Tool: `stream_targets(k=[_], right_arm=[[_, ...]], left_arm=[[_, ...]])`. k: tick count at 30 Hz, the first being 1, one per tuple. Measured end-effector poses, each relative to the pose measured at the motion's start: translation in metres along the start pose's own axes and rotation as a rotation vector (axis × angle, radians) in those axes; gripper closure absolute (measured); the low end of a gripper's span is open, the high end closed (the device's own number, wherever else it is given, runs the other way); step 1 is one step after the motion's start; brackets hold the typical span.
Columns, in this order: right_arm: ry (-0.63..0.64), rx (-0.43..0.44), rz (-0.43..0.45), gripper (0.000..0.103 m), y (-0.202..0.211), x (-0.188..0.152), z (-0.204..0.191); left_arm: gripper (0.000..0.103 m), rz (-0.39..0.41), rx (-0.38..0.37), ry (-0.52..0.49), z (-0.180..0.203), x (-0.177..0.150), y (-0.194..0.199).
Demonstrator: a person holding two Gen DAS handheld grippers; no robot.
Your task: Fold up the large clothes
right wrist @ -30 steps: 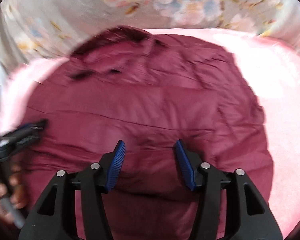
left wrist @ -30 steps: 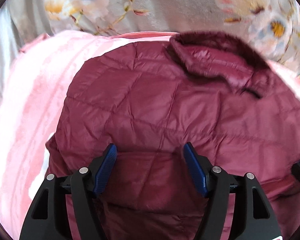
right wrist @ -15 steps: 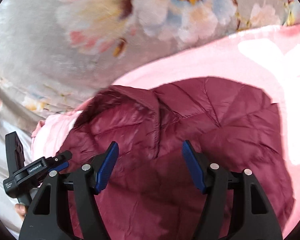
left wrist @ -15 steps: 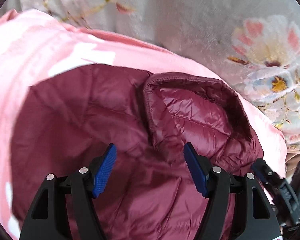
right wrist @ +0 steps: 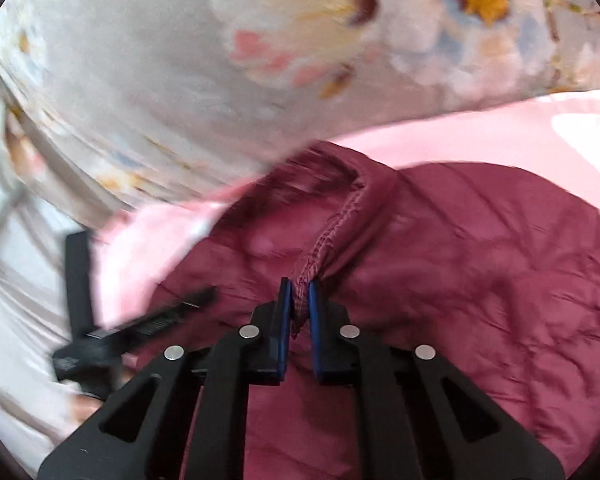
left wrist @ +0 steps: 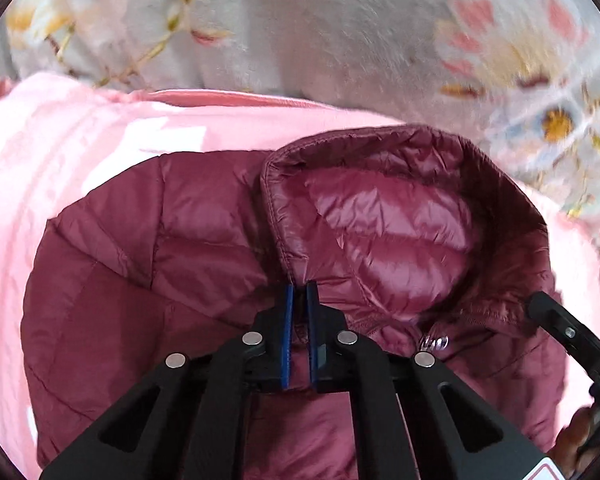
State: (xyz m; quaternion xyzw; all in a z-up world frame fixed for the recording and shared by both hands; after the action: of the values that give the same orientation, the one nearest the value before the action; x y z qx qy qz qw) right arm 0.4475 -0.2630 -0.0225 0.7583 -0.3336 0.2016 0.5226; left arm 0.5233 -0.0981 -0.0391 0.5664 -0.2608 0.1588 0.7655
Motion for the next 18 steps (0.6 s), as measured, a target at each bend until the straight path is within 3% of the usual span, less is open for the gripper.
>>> stream_targets(k=[2,4,6,12,18], right_arm=[[-0.016,-0.057,-0.060,0.096,-0.019,-0.018,0.019],[-0.046,-0.052,-0.081,0.096,-0.029,-0.028,0.031],[-0.067,-0.030,-0.076,0.096,-0.031,-0.032,0.035],[-0.017,-0.071,-0.074,0.096,-0.034,-0.030,0.030],[-0.071,-0.080,-0.061,0.091,-0.007,-0.030,0.041]], left_arm=[[0.099,-0.019,0.027,-0.016,-0.002,-0.006,-0.012],[0.099,-0.029,0.032,-0.012,-0.005,-0.013,-0.022],[0.098,-0.014,0.036,-0.018,-0.006,-0.016,-0.026],[0.097,0.031,0.128,-0.105,-0.001,-0.019,-0.024],[0.083,0.086,0.177,-0.107,-0.013,-0.021,0.003]])
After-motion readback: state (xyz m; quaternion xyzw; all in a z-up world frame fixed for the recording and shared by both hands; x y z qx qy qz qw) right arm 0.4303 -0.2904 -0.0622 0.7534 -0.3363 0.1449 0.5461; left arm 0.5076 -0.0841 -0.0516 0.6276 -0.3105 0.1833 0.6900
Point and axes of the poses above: each gripper's, at about its wrist camera, not at the fingertips, and y roughly against the way its jaws point, z to its right, x to its top, the point moved 10 cm from there along -y, roughly the way its jaws point, and after that the axes turned 2 degrees about -x, right-handed, at the moved point
